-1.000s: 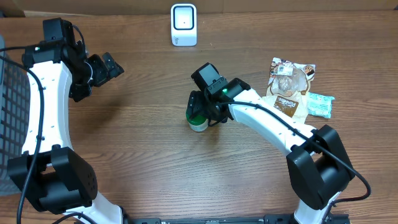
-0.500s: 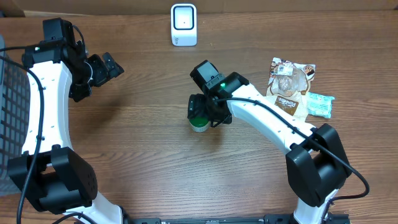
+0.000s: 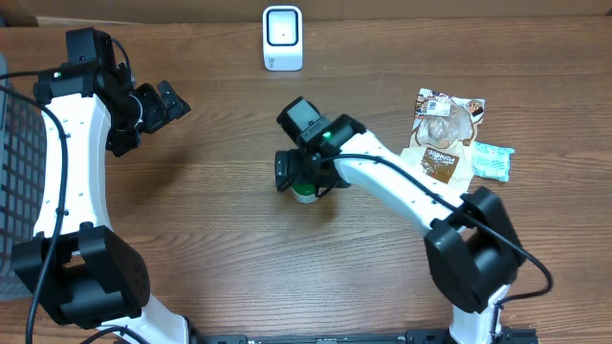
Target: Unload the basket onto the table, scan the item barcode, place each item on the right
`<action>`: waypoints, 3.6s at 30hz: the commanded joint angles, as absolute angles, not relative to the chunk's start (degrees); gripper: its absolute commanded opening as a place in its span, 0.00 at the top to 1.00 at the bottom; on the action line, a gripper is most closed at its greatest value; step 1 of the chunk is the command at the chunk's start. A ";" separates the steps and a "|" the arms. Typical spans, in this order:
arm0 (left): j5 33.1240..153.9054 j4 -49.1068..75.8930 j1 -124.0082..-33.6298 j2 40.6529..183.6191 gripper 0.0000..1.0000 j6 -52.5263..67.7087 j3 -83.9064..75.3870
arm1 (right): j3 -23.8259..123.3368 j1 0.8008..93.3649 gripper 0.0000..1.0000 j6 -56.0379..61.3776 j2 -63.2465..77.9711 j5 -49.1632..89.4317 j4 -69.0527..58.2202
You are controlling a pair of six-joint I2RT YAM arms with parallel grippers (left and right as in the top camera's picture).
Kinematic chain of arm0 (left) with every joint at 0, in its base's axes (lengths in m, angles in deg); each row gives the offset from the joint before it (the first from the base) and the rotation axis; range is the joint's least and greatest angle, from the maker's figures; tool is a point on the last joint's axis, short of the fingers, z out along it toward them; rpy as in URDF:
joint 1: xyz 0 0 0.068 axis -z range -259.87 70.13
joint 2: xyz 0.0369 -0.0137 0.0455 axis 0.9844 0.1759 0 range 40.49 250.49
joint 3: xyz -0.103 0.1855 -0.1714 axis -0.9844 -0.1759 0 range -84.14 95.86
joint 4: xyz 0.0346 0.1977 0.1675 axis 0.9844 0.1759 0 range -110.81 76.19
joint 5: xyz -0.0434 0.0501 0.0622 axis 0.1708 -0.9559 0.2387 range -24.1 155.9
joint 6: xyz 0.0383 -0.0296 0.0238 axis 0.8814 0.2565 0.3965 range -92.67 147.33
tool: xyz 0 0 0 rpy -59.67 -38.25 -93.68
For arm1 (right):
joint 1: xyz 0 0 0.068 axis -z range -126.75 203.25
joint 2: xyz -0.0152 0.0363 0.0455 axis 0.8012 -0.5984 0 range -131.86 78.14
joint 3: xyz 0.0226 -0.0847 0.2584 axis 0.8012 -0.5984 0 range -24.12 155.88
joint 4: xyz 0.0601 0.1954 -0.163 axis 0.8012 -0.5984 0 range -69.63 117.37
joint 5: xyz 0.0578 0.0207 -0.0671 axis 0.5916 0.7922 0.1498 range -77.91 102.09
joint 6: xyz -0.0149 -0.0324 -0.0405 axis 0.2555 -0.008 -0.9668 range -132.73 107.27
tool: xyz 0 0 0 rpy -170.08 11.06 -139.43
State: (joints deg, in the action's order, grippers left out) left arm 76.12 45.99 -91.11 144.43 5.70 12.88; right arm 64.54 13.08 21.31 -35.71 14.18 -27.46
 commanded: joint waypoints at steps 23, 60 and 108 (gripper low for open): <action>75.79 45.97 -90.68 144.23 0.00 6.09 13.47 | 72.87 12.80 0.46 -27.78 -35.64 12.56 -30.04; 75.79 45.97 -90.72 144.23 0.00 6.09 13.47 | 77.79 12.82 0.00 -49.22 -34.31 18.20 -31.83; 75.79 45.97 -90.61 144.23 0.00 6.09 13.47 | 65.90 12.65 0.28 23.19 -37.72 14.77 -29.01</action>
